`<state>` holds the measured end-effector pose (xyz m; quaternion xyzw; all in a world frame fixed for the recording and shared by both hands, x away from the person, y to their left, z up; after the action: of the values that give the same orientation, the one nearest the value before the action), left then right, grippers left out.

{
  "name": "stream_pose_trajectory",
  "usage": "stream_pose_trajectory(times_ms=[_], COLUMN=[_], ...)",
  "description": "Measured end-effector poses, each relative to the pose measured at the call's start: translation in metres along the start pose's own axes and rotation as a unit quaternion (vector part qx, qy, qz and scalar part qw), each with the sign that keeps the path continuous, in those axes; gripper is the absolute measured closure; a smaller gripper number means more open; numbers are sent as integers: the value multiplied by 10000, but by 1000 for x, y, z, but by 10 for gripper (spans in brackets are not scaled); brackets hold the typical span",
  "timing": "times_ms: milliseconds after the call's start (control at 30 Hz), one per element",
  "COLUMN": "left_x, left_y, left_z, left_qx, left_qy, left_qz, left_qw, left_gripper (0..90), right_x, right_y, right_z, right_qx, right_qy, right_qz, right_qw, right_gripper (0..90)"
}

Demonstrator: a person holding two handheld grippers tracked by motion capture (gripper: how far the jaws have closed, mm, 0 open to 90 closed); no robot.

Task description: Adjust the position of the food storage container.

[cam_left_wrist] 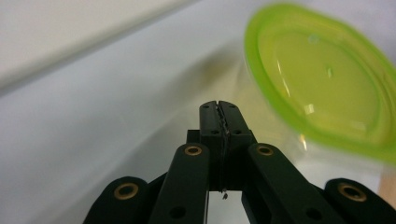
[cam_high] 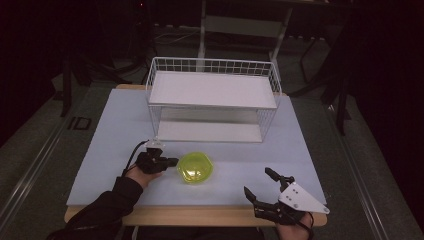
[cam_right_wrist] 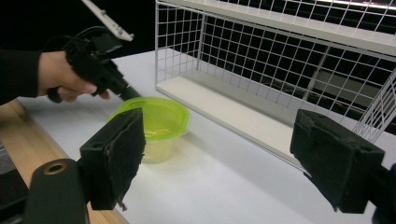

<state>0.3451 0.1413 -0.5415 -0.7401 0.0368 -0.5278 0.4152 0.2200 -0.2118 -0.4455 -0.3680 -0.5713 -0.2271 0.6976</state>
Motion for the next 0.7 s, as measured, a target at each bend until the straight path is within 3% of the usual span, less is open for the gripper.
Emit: stream_pose_trajectory(times_ms=[133,267,567,700], left_x=[-7,-4,5,12], left_y=[0,3,17,25], left_z=[-11,-20,-13,-13], left_qx=[-130,-202,-192,-198], left_qy=[-119,-52,-274,-258], left_qz=[68,64,-8,-29], left_qw=[9998,9998,9994,9995], left_gripper=[900,900,900,900], right_x=[0,0,-1,-1], right_y=[0,0,1,1], right_z=[1,2,1,2], right_qx=[14,16,33,40], right_qy=[-6,-7,0,-12], right_qz=[6,7,46,53], right_qw=[10000,10000,10000,10000], right_gripper=[176,177,176,176])
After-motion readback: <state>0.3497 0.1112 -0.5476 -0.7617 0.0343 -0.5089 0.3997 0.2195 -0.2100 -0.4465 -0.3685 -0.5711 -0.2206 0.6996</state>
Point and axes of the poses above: each handheld gripper's, and its own axes: y roughly forward along the jaws, x roughly out of its top, z roughly to its left, the point moved 3 cm from there along y, roughly forward along the jaws, and after that the axes turned 12 degrees about y, right-handed, at the moved point
